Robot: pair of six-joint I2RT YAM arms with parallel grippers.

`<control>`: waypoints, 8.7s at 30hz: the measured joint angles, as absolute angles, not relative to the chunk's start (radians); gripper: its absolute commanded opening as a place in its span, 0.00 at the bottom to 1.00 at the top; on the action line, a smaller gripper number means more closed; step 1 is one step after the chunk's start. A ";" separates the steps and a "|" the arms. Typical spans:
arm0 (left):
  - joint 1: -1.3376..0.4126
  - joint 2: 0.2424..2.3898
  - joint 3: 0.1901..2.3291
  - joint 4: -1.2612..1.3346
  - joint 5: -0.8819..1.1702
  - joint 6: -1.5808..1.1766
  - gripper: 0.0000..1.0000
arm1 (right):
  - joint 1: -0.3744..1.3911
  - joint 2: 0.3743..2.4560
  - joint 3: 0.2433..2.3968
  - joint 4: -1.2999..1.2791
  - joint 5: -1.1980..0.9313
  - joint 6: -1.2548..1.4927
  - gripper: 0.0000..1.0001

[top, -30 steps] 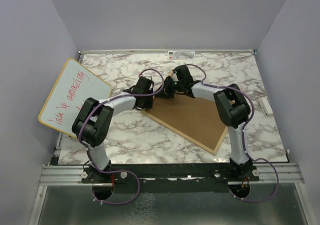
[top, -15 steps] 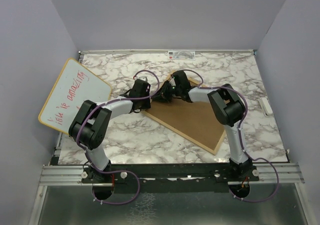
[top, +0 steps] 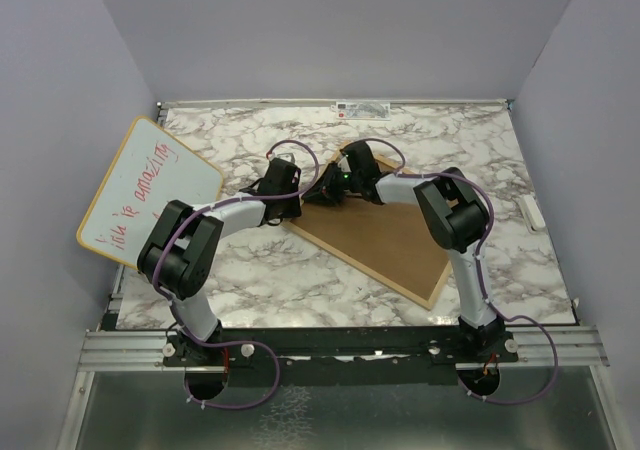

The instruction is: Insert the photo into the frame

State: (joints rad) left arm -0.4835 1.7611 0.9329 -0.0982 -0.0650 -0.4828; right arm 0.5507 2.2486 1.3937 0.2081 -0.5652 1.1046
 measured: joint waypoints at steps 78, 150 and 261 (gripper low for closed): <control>-0.308 1.802 1.222 -0.442 0.147 -0.439 0.70 | 0.904 1.767 1.132 -0.658 0.013 0.073 0.39; -0.244 1.576 0.870 0.023 0.483 -1.198 0.13 | 1.076 1.881 1.568 -0.763 0.498 0.234 0.63; -0.100 2.165 1.679 -0.521 0.304 -0.349 0.99 | 0.039 2.315 1.735 -0.279 -0.836 0.186 0.67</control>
State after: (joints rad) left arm -0.0998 2.1654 1.6787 -0.5213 0.3042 -0.3492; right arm 0.0391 2.3150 1.7348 -0.2794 -0.8364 0.1860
